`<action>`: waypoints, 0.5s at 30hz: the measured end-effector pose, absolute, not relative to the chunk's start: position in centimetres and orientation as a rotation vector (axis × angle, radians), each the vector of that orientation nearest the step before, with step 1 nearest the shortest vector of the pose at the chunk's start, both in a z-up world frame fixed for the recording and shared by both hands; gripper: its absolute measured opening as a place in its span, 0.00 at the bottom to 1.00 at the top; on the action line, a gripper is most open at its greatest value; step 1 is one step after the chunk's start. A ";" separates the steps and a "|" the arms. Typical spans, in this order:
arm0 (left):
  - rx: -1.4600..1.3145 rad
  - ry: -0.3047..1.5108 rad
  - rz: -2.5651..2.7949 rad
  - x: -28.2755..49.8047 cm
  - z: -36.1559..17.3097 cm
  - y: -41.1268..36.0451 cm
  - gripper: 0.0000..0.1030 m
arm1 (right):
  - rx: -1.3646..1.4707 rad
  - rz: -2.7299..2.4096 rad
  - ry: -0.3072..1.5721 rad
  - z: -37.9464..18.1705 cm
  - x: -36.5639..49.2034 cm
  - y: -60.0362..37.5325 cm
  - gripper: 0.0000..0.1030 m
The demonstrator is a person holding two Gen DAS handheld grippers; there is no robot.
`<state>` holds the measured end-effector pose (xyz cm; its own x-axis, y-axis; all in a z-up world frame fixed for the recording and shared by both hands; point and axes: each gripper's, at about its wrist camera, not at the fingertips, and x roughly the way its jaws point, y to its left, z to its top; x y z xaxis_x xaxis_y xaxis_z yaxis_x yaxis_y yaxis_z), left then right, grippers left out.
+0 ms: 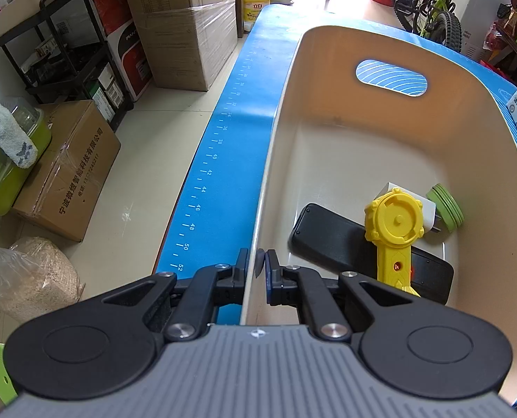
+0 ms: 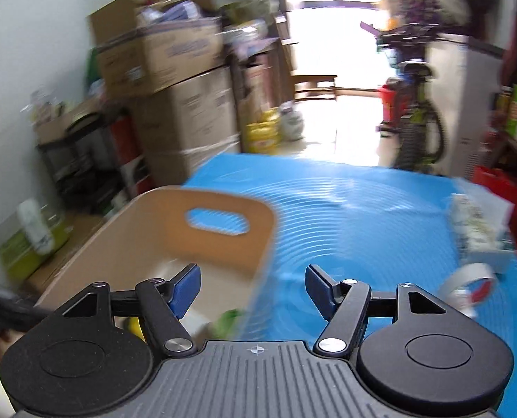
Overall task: Organize rigid objects
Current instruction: 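Move the right gripper to the grey tape roll and grasp its rim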
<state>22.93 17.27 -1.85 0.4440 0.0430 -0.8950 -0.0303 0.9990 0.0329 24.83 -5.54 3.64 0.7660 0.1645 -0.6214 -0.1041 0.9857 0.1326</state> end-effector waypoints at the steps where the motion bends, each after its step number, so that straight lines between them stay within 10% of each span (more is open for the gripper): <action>1: 0.012 1.110 0.045 22.9 -1.9 17.2 0.10 | 0.102 0.113 0.686 3.4 24.9 -6.5 0.71; 15: 0.016 1.110 0.048 22.8 -1.9 17.3 0.10 | 0.203 -0.254 0.764 -3.6 28.0 -17.2 0.70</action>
<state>22.80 17.26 -1.89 0.4440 0.0468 -0.8948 -0.0305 0.9988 0.0371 27.98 -17.20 -3.57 0.6942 -0.1526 -0.7034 0.2992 0.9500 0.0892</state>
